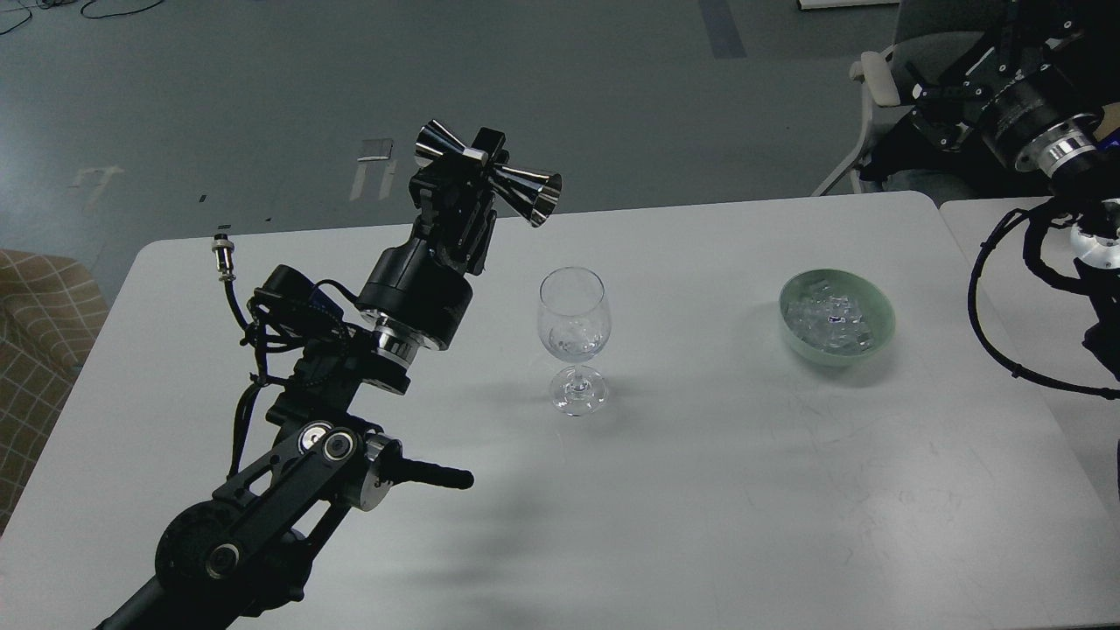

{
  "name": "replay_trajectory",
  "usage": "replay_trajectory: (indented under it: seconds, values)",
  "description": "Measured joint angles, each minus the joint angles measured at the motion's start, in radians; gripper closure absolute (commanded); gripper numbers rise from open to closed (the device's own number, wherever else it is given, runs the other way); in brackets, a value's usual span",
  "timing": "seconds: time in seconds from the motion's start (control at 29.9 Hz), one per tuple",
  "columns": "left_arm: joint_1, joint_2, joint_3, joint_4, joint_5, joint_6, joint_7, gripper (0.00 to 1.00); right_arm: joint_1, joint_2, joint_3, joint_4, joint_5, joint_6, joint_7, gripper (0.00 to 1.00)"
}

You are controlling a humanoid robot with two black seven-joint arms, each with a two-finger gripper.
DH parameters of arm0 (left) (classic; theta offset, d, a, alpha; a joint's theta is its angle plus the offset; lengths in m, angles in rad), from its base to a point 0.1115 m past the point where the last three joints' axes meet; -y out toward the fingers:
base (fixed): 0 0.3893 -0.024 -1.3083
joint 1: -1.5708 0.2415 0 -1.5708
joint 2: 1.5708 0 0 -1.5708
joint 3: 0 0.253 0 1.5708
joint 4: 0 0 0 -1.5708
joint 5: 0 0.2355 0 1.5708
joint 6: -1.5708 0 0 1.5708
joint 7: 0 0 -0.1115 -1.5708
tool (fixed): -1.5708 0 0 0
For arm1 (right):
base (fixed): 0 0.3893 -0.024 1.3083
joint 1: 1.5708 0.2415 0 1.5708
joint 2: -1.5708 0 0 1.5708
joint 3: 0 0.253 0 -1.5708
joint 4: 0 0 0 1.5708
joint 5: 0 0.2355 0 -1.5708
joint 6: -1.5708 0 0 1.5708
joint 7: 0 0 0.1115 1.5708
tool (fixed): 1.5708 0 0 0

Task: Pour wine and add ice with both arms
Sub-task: 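Tilt the jigger over the wine glass with the left gripper, then bring the jigger upright back down near its starting spot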

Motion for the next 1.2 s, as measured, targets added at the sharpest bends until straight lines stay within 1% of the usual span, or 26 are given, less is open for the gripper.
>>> replay_trajectory:
  seconds: [0.1,0.17,0.23,0.27,0.47,0.57,0.67,0.74,0.8,0.9,0.97,1.07,1.2]
  values:
    - [0.001,-0.001,0.001,0.002,0.013,0.011,-0.019,1.00,0.000,0.000,0.000,0.000,0.000,0.000,0.000,0.00]
    - [0.001,0.000,0.001,0.002,0.015,0.013,-0.022,1.00,0.000,0.000,0.000,-0.001,0.000,0.000,0.000,0.00]
    - [0.002,0.000,0.001,0.002,0.008,0.013,-0.010,1.00,0.000,0.000,0.000,-0.001,0.000,0.000,0.000,0.00]
    - [0.002,0.000,0.001,0.002,0.000,0.010,0.005,1.00,0.000,0.000,0.000,-0.002,0.000,0.000,0.000,0.00]
    - [0.000,-0.013,-0.015,-0.015,-0.151,0.004,0.162,1.00,0.000,0.000,0.000,-0.002,0.000,0.000,0.000,0.00]
    - [-0.014,-0.019,-0.055,-0.016,-0.278,0.005,0.249,1.00,0.000,0.000,0.000,-0.002,0.000,0.000,0.000,0.00]
    - [-0.020,-0.024,-0.130,-0.017,-0.408,0.008,0.353,1.00,-0.004,-0.001,0.000,-0.002,0.000,0.000,0.000,0.00]
    - [-0.020,-0.031,-0.208,-0.017,-0.523,0.015,0.426,1.00,-0.005,-0.001,0.000,-0.002,0.000,0.000,0.000,0.00]
    - [-0.020,-0.038,-0.282,-0.015,-0.622,0.034,0.476,1.00,-0.006,-0.001,0.000,-0.002,0.000,0.000,0.000,0.00]
    - [-0.016,-0.040,-0.362,-0.006,-0.710,0.091,0.536,1.00,-0.006,-0.002,0.000,-0.002,0.000,0.000,0.000,0.00]
    - [-0.007,-0.040,-0.406,0.000,-0.739,0.138,0.563,1.00,-0.006,-0.002,0.000,-0.002,0.000,0.000,0.000,0.00]
    - [0.015,-0.038,-0.453,0.007,-0.763,0.169,0.583,1.00,-0.006,0.000,0.000,-0.002,0.000,0.000,0.000,0.00]
    - [0.072,-0.037,-0.516,0.011,-0.799,0.178,0.601,1.00,-0.006,0.001,0.000,-0.002,0.000,0.000,0.000,0.00]
